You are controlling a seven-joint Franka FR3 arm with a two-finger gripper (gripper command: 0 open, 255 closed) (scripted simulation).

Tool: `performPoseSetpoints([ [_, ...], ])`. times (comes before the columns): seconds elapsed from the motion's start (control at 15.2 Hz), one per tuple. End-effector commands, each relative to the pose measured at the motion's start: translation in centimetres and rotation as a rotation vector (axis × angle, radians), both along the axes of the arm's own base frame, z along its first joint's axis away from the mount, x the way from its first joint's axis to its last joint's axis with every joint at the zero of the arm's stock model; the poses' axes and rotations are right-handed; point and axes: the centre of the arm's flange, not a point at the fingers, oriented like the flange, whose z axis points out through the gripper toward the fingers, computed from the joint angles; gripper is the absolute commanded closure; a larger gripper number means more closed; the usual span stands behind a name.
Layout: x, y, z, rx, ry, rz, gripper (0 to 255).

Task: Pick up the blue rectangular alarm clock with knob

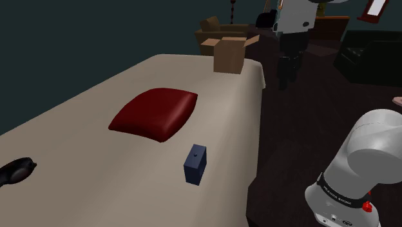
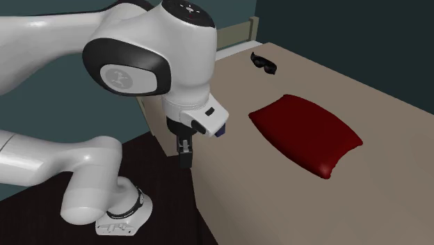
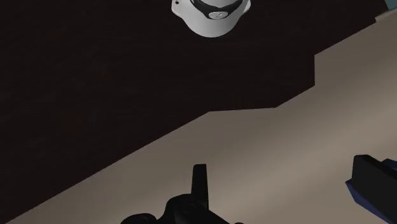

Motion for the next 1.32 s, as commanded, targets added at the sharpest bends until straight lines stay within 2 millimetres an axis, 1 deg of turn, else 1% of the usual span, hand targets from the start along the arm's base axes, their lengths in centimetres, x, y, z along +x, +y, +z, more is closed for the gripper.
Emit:
performPoseSetpoints([
  [0.0, 0.0, 0.0, 0.0, 0.000, 0.000, 0.000, 0],
  [0.26, -0.3, 4.7, -2.2, -0.019, -0.014, -0.127, 0],
  [0.59, 0.2, 10.6, -5.1, -0.042, -0.031, -0.286, 0],
  [0.92, 1.7, 16.2, -8.2, -0.066, -0.049, -0.445, 0],
  [1.25, 4.1, 21.5, -11.3, -0.090, -0.066, -0.604, 0],
])
